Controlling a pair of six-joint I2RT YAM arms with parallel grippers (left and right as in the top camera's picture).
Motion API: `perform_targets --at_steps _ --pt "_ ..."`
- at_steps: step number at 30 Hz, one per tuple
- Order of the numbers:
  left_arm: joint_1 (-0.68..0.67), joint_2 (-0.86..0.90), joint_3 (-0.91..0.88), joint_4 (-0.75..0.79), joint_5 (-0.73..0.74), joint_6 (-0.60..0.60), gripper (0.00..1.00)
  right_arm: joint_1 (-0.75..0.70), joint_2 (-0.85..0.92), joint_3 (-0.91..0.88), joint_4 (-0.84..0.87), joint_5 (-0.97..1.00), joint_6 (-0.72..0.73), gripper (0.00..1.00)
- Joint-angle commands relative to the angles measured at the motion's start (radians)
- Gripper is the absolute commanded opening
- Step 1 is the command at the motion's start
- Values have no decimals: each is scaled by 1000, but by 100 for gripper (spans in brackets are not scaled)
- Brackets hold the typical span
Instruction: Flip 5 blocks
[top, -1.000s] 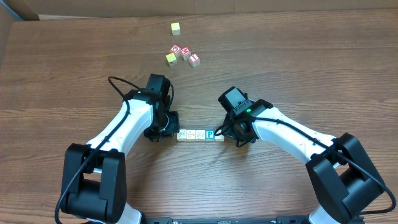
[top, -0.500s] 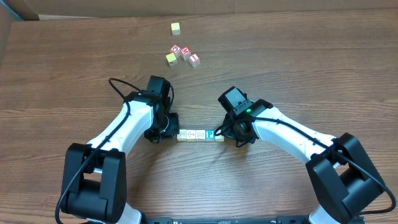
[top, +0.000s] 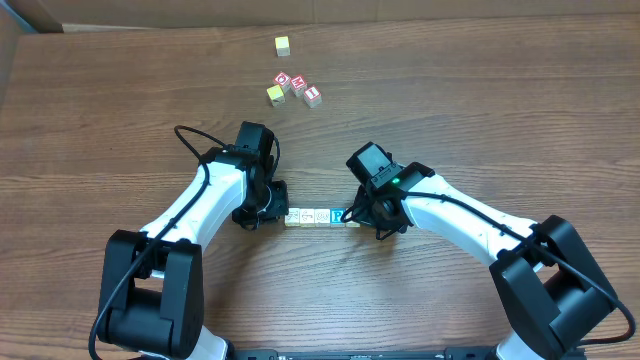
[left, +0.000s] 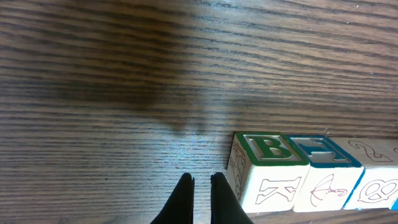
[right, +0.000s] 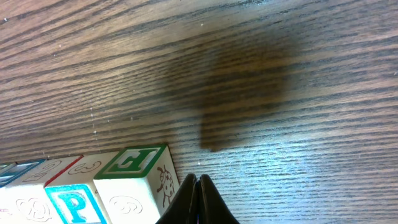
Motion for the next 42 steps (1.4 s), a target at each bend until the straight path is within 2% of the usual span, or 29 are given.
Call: perform_targets --at_steps 1,42 --pt "-6 15 -6 -2 4 -11 4 6 4 -6 6 -1 4 4" --pt "-29 15 -45 52 1 -37 4 16 4 -6 1 -16 2 4"
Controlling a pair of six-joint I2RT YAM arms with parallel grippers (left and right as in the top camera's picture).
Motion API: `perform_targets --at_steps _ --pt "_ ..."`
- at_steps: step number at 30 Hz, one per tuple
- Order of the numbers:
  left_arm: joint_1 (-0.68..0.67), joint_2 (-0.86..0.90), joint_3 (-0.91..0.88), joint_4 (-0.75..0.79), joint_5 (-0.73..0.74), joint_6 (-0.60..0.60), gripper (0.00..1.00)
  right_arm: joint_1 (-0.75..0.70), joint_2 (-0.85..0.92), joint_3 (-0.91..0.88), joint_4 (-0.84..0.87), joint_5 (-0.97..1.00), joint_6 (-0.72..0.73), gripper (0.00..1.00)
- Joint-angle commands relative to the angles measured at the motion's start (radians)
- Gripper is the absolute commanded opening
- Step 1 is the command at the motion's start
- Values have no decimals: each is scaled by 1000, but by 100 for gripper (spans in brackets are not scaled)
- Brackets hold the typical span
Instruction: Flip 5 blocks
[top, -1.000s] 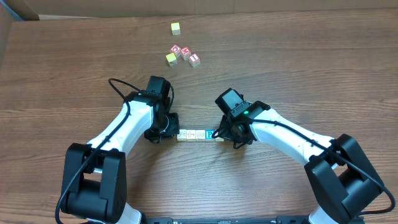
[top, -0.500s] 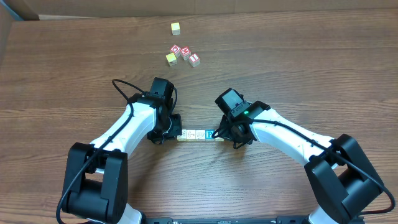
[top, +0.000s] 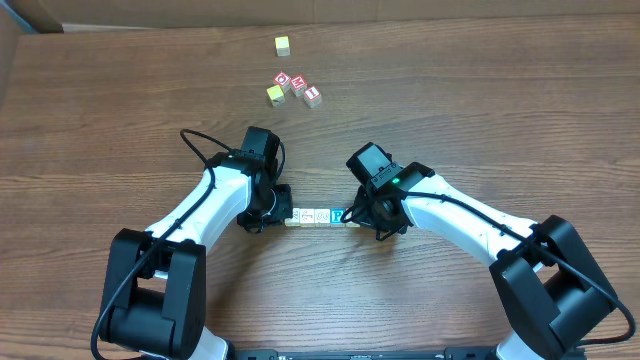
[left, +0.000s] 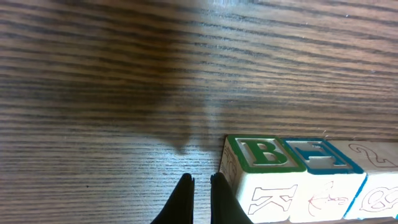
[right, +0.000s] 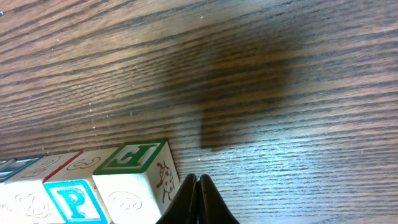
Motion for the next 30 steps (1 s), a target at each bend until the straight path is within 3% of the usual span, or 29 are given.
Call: perform_targets --at_steps 1,30 --pt "-3 15 -11 3 1 -11 4 17 4 -6 9 -2 2 4" --pt "-3 15 -11 24 2 -10 4 28 6 -6 47 -2 2 4"
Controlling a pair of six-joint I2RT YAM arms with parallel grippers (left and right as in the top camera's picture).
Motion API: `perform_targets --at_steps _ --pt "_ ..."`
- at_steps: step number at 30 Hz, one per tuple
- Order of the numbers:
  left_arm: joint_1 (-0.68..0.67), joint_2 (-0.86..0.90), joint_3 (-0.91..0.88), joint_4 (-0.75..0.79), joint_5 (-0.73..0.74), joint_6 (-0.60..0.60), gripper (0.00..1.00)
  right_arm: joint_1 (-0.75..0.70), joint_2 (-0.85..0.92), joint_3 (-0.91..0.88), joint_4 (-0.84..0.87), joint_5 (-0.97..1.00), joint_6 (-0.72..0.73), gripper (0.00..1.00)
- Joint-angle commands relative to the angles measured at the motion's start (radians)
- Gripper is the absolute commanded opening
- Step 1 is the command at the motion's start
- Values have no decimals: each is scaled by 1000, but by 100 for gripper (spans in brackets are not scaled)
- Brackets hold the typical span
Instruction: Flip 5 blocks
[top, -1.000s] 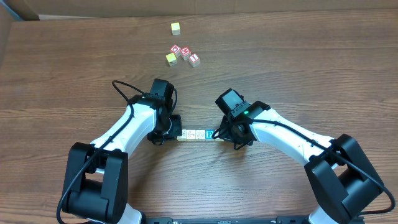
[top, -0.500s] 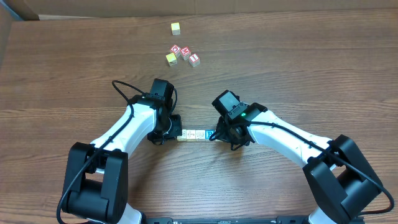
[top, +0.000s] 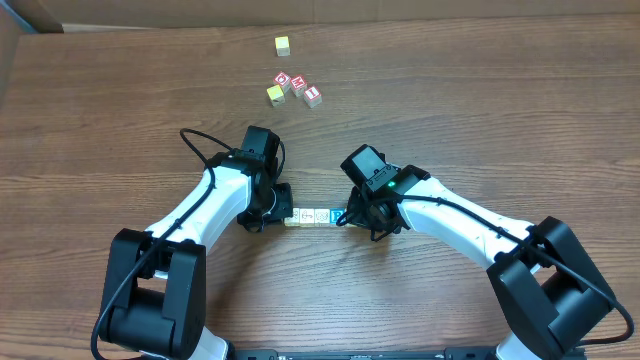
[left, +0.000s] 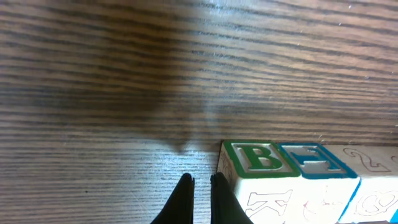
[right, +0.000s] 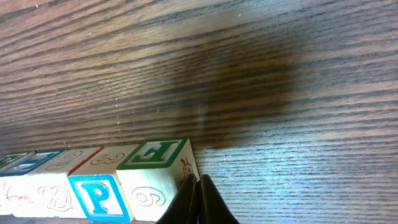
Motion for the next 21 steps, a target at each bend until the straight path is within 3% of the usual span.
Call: perform_targets --at_steps 1,21 --pt "-3 15 -11 11 2 -10 4 4 5 -6 8 1 2 4" --pt "-33 15 -11 52 3 -10 4 4 5 -6 15 0 5 4"
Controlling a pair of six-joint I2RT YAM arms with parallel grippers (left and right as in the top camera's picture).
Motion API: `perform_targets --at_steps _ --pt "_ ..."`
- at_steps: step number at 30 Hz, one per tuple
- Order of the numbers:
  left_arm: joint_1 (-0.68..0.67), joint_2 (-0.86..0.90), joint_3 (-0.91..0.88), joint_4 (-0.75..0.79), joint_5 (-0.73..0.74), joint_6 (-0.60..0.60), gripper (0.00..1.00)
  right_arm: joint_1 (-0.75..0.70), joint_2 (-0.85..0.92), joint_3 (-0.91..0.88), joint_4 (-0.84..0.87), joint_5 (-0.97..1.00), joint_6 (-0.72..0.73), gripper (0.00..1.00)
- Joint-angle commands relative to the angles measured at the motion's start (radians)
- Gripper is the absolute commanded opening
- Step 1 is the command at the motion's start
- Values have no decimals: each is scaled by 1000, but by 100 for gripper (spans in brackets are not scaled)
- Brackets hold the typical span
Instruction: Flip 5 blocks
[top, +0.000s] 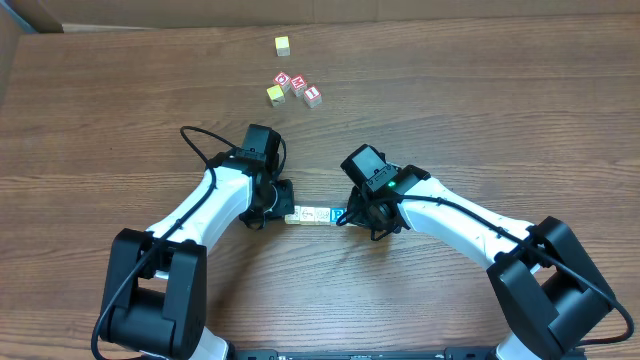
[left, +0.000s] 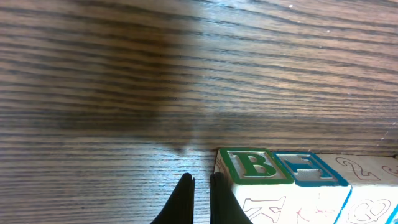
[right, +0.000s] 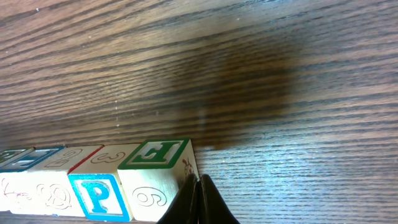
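A row of several letter blocks (top: 312, 215) lies on the table between my two grippers. Its left end is a green B block (left: 252, 167) with a K on its side; a blue-framed block (left: 314, 171) follows it. My left gripper (left: 203, 196) is shut and empty, its right finger against the B block's left face. The row's right end is a green-letter block (right: 155, 155) beside a blue P block (right: 93, 194). My right gripper (right: 198, 196) is shut, and its tips touch that end block's right face.
Several loose blocks lie at the far side of the wooden table (top: 480, 110): a yellow block (top: 283, 45) alone, then a cluster of a red block (top: 283, 79), a yellow block (top: 274, 94) and a red-and-white block (top: 313, 96).
Barely anything differs. The B block sits slightly lower and further left in the left wrist view. Both grippers remain shut at the ends of the row.
At first my left gripper stood shut a small gap left of the B block, and my right gripper was shut near the green end block. The left gripper then stood closer to the B block. Later the right gripper was further left, touching its end. Both now touch the row.
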Motion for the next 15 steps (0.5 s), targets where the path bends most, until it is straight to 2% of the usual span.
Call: perform_targets --at_steps 1,15 --pt "-22 15 -10 13 12 -10 4 4 5 -6 13 -3 6 4" --pt "-22 15 -10 46 10 -9 4 4 5 -6 31 -59 51 4"
